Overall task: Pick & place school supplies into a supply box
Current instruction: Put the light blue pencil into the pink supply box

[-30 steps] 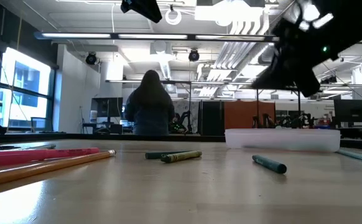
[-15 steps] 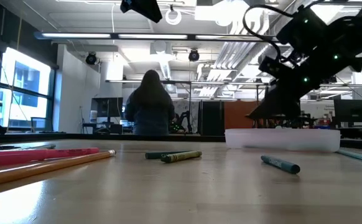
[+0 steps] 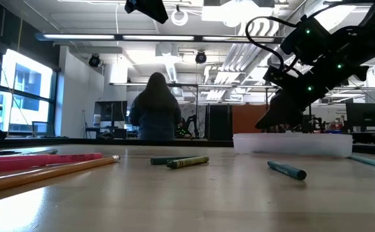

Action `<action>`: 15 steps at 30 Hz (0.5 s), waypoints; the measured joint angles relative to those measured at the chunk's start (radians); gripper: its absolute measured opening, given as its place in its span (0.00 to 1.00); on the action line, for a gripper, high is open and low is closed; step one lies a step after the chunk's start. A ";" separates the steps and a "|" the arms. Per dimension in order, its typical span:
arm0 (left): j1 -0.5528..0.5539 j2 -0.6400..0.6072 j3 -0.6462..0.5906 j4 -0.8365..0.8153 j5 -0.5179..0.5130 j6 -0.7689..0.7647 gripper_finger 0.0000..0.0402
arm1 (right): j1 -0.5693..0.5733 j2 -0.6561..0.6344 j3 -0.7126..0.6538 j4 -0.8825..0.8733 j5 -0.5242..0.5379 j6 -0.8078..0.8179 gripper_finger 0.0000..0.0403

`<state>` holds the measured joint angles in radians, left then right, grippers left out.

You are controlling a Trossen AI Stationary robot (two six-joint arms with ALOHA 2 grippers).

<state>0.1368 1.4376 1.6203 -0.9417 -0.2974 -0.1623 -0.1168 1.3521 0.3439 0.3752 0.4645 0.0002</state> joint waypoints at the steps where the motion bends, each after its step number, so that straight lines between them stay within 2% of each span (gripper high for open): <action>1: 0.000 0.000 0.000 0.000 0.000 0.000 0.30 | -0.003 0.000 0.000 0.000 0.000 0.000 0.18; 12: 0.000 0.000 0.000 0.000 0.001 0.000 0.30 | -0.007 0.000 0.000 0.069 -0.013 0.040 0.28; 15: 0.000 0.000 0.000 0.000 0.001 0.000 0.30 | -0.008 0.000 0.000 0.109 -0.082 0.029 0.28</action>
<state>0.1368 1.4376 1.6203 -0.9413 -0.2962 -0.1623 -0.1245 1.3518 0.3443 0.4845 0.3822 0.0294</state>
